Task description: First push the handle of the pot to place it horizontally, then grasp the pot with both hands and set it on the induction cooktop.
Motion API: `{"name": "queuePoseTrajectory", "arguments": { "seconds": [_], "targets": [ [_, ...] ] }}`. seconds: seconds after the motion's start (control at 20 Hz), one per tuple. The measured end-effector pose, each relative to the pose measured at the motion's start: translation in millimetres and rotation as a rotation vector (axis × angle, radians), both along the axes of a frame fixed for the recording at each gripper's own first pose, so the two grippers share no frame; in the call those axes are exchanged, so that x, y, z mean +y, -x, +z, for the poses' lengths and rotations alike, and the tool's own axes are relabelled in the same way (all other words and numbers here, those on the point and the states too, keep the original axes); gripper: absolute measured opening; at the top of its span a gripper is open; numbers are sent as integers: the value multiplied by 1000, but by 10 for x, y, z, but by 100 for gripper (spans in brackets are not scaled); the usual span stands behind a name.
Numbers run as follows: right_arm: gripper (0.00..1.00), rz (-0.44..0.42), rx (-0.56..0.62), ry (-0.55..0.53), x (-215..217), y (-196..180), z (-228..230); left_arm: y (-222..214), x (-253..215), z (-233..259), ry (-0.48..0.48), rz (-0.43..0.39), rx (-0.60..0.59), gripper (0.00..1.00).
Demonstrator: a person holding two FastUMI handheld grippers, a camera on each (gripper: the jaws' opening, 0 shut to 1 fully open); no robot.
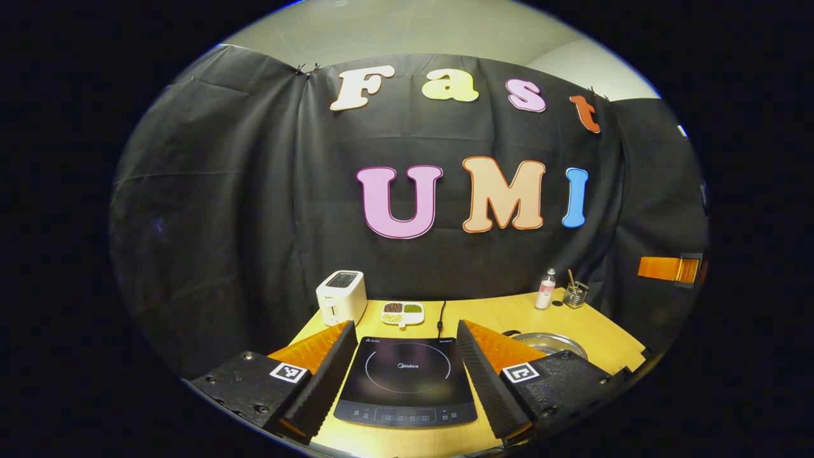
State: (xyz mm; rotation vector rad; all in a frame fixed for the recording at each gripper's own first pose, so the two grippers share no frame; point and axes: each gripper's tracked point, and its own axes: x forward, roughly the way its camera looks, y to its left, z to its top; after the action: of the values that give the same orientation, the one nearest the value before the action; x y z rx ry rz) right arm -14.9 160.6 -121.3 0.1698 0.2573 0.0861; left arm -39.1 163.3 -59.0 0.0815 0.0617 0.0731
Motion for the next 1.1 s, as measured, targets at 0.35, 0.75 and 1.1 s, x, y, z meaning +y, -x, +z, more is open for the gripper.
{"name": "queuePoseTrajectory", "arguments": {
  "seconds": [0.35, 0.75, 1.1],
  "targets": [
    [3, -28, 202, 57, 14, 263, -851, 29, 142, -190, 6, -30, 49, 99],
    [3, 43, 584, 45, 209, 677, -2012, -77, 196, -348, 18, -52, 96, 96],
    [3, 86, 859, 7, 198, 811, -2697, -331, 157, -494, 69, -13, 147, 96]
  ]
}}
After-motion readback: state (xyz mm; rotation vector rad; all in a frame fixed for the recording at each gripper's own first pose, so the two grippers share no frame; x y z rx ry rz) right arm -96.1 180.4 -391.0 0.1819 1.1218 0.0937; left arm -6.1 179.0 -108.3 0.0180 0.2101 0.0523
